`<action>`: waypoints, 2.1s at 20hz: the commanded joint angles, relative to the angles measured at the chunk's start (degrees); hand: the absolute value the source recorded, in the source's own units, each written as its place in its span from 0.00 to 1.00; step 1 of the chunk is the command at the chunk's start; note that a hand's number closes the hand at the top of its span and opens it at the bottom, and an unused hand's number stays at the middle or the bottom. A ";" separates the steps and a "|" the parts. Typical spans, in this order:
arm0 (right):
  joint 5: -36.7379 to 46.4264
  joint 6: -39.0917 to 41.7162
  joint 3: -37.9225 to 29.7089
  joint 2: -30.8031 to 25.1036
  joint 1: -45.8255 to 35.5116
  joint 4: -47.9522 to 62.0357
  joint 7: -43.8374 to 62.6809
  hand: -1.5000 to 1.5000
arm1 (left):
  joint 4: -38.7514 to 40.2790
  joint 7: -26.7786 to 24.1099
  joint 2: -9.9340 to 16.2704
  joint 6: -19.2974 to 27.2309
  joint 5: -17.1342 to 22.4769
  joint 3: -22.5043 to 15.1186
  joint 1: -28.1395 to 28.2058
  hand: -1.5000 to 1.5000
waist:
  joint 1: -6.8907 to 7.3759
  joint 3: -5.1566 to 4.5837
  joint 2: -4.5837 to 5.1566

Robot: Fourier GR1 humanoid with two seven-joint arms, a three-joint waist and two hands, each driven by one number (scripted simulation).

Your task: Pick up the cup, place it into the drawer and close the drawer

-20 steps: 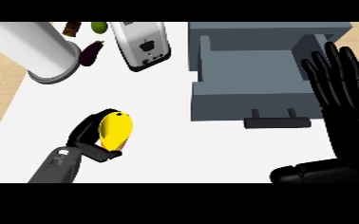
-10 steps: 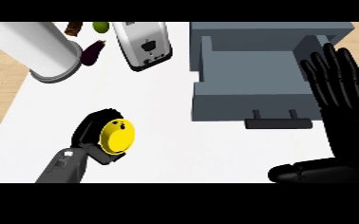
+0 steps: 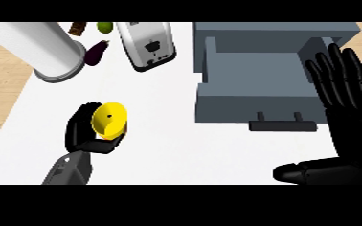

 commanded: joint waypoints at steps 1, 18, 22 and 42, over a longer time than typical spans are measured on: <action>-0.92 0.22 -1.12 -1.08 -0.06 -0.31 2.14 0.00 | -9.76 1.35 -1.25 -1.48 2.58 -0.34 1.52 1.00 | 0.20 0.07 -0.22; -2.89 1.46 -4.48 -2.03 -2.81 3.94 -0.14 0.00 | -46.29 36.85 -7.62 14.50 3.33 -10.68 -5.08 1.00 | -0.05 0.06 -0.02; -0.61 2.52 -1.56 -0.65 4.06 -0.36 -1.78 0.00 | -47.60 40.60 -6.14 15.58 3.58 -9.45 -9.60 1.00 | -0.53 0.04 -0.03; -0.72 1.41 -2.05 -0.55 0.71 0.77 0.14 0.00 | -25.29 46.94 -8.11 30.89 -1.74 -15.55 -37.82 1.00 | -0.93 0.03 0.09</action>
